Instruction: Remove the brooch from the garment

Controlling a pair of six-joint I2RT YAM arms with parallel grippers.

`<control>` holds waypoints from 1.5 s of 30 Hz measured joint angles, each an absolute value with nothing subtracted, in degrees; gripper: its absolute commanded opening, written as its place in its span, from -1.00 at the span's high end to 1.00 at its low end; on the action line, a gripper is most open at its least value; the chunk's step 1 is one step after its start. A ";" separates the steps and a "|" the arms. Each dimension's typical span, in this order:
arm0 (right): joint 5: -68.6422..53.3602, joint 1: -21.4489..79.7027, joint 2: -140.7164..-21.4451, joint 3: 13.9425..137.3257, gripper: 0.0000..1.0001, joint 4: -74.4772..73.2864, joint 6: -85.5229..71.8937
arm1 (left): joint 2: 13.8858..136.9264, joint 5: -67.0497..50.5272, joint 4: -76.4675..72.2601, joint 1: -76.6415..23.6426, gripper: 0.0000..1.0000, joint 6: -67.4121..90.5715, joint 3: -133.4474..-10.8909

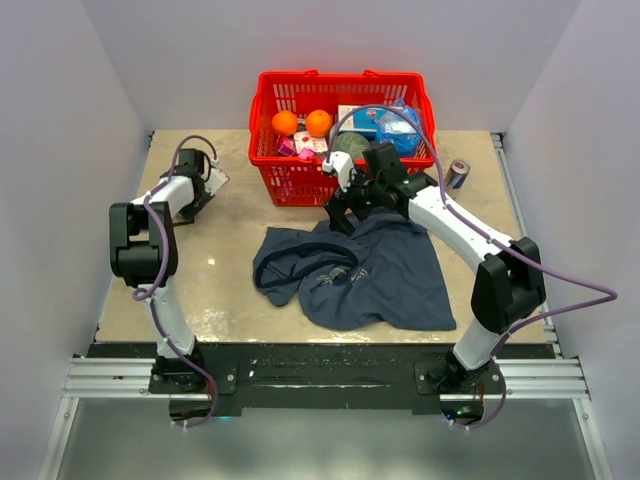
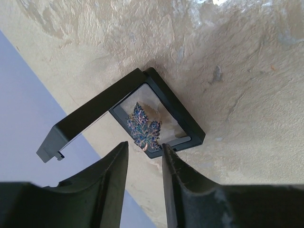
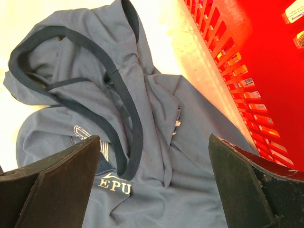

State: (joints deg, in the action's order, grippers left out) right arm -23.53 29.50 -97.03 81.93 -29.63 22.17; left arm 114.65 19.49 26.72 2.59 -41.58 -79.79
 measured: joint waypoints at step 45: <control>8.67 29.54 -99.94 101.89 -0.98 -32.12 5.48 | 81.36 -19.77 18.06 -1.02 -0.99 -6.57 -63.44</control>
State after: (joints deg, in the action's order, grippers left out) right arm 8.67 29.54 -99.94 101.89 -32.12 5.48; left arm 81.36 -19.77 18.06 -1.02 -6.57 -63.44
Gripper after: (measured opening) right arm 0.987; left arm 0.994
